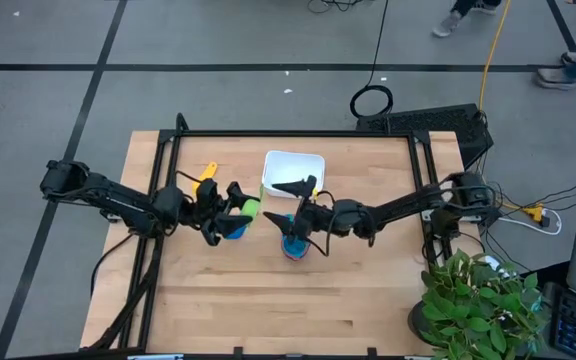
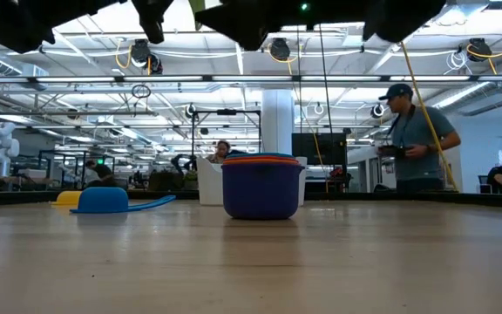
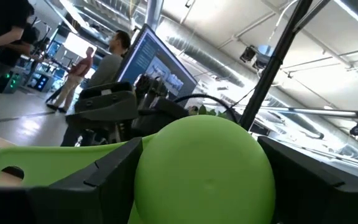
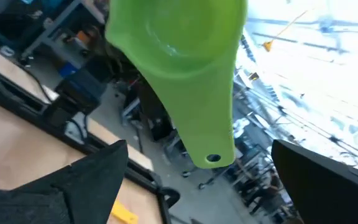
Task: Nest measuring cups in basket
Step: Stack the green measuring cup on top of the light blue measuring cup
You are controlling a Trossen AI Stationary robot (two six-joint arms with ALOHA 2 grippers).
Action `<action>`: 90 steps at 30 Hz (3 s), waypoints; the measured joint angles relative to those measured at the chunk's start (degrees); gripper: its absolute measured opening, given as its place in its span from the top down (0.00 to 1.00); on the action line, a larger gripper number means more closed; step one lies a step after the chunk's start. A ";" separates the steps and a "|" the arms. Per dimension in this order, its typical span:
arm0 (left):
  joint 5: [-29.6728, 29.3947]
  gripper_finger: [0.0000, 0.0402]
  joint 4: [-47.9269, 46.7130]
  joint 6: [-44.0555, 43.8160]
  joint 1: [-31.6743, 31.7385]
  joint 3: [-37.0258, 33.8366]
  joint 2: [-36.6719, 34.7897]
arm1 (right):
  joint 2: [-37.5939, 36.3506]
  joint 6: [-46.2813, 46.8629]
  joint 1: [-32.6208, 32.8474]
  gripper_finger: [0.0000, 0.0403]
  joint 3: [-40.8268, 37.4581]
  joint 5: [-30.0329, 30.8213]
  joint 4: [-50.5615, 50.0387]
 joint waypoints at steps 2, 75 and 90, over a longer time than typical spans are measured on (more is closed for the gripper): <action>0.02 0.28 -0.02 0.00 0.03 -0.01 0.00 | 1.78 -0.65 -0.38 0.03 0.26 -0.02 3.39; 0.04 0.11 -17.07 7.19 5.96 0.05 -16.55 | 6.05 1.91 6.52 0.65 9.00 18.60 -22.06; 0.14 0.11 -38.04 6.86 5.17 0.05 -24.17 | -9.89 23.90 6.58 0.64 8.96 -5.95 -74.96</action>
